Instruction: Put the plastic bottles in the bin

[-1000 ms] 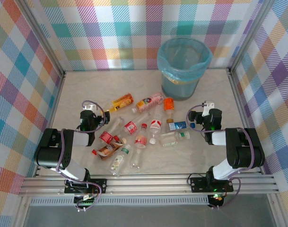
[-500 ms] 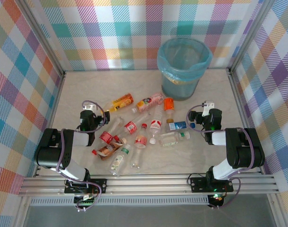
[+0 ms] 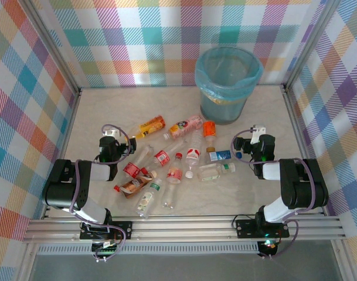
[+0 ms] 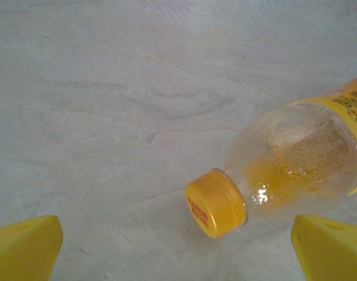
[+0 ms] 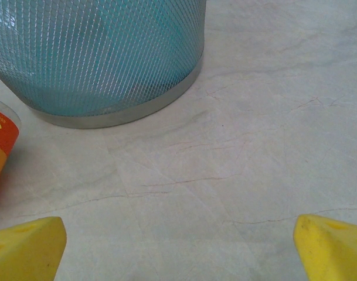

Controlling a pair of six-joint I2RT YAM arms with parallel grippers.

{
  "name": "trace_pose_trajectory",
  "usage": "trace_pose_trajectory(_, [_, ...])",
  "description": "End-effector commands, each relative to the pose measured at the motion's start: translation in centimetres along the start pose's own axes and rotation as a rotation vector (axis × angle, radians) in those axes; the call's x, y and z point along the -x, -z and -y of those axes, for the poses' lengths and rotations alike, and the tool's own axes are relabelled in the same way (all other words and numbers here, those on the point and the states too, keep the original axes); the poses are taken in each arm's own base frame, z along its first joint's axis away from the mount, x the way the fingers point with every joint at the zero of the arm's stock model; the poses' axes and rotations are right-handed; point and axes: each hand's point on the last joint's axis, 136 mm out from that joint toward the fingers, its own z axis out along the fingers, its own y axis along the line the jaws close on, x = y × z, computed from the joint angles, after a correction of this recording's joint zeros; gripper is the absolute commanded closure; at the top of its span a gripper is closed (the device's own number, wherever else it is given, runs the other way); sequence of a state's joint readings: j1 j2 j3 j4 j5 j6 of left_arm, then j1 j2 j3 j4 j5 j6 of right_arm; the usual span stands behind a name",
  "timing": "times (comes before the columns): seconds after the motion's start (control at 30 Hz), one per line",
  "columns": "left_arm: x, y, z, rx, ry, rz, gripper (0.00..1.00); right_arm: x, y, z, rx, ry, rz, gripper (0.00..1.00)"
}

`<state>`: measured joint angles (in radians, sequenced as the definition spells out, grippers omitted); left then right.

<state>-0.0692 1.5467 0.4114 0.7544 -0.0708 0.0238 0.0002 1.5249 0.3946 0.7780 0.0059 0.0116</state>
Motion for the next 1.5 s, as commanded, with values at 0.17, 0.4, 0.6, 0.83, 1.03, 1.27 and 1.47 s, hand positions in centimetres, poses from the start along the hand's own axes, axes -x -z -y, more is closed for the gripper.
trace_pose_trajectory(0.17, [6.8,4.6,-0.2,0.027,0.007,0.141,0.0,6.0,3.7,0.6,-0.067,-0.098,0.027,0.07])
trace_pose_trajectory(0.4, [13.8,10.1,1.7,-0.033,0.093,0.19,0.02,6.9,6.8,-2.4,0.05,-0.311,-0.198,0.17])
trace_pose_trajectory(0.6, [15.9,13.0,8.4,-0.259,0.153,0.085,0.07,6.1,10.2,-7.1,0.183,-0.356,-0.366,0.24])
trace_pose_trajectory(0.83, [14.7,15.5,16.1,-0.452,0.059,-0.121,0.09,2.5,12.5,-13.3,0.293,-0.239,-0.644,0.24])
trace_pose_trajectory(1.03, [10.2,17.3,19.5,-0.537,0.001,-0.335,0.12,-0.3,14.5,-15.3,0.303,-0.149,-0.799,0.26])
trace_pose_trajectory(1.27, [3.6,20.3,19.4,-0.452,-0.044,-0.586,0.17,-1.5,17.3,-17.9,0.333,-0.144,-0.879,0.32])
trace_pose_trajectory(1.47, [-1.7,23.0,19.9,-0.344,-0.072,-0.777,0.18,-1.6,17.9,-16.8,0.28,-0.188,-0.846,0.32])
